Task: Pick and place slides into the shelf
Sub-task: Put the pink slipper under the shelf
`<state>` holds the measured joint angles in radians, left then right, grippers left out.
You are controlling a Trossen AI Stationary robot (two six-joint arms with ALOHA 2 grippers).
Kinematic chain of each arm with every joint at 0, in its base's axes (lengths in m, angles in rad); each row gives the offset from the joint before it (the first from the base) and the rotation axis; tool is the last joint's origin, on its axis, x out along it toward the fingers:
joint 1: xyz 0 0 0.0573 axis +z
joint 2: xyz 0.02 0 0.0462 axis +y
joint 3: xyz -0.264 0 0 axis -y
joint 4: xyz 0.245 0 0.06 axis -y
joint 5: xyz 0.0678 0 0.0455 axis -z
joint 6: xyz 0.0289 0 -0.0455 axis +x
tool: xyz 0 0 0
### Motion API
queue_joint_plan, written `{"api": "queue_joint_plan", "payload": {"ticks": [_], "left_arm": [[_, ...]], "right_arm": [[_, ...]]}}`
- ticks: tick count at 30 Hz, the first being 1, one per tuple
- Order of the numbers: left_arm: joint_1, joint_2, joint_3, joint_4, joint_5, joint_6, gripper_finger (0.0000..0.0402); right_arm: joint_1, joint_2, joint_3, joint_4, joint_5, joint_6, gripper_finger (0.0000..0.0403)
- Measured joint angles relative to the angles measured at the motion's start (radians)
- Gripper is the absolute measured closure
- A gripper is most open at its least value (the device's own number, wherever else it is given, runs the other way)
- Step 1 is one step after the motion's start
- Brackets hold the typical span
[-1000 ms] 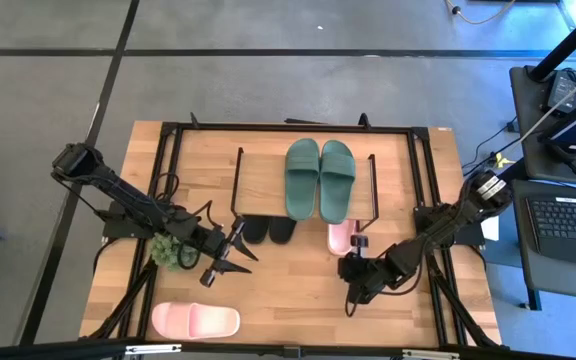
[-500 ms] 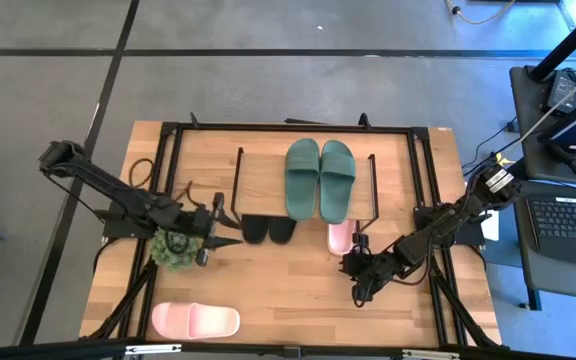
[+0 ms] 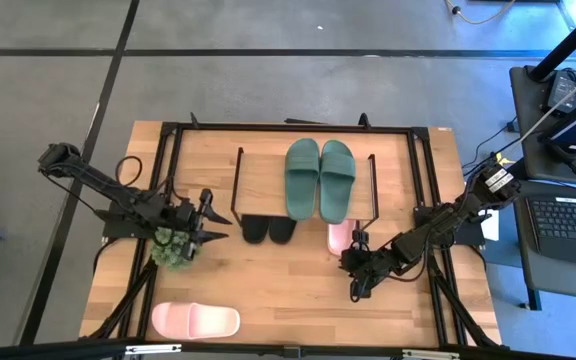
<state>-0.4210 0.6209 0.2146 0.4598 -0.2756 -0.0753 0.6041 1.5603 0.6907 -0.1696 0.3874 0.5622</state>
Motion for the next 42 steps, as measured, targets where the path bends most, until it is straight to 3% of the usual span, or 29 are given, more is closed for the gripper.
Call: {"api": "queue_joint_plan", "payload": {"ticks": [37,42], "left_arm": [[0.0,0.001,-0.002,-0.087,-0.001,-0.062,0.0259],[0.0,0.001,-0.002,-0.093,-0.001,-0.076,0.0259]], "right_arm": [[-0.137,0.002,0.001,-0.203,0.003,0.063,0.0314],[-0.136,0.002,0.001,-0.23,0.074,0.088,0.0314]]}}
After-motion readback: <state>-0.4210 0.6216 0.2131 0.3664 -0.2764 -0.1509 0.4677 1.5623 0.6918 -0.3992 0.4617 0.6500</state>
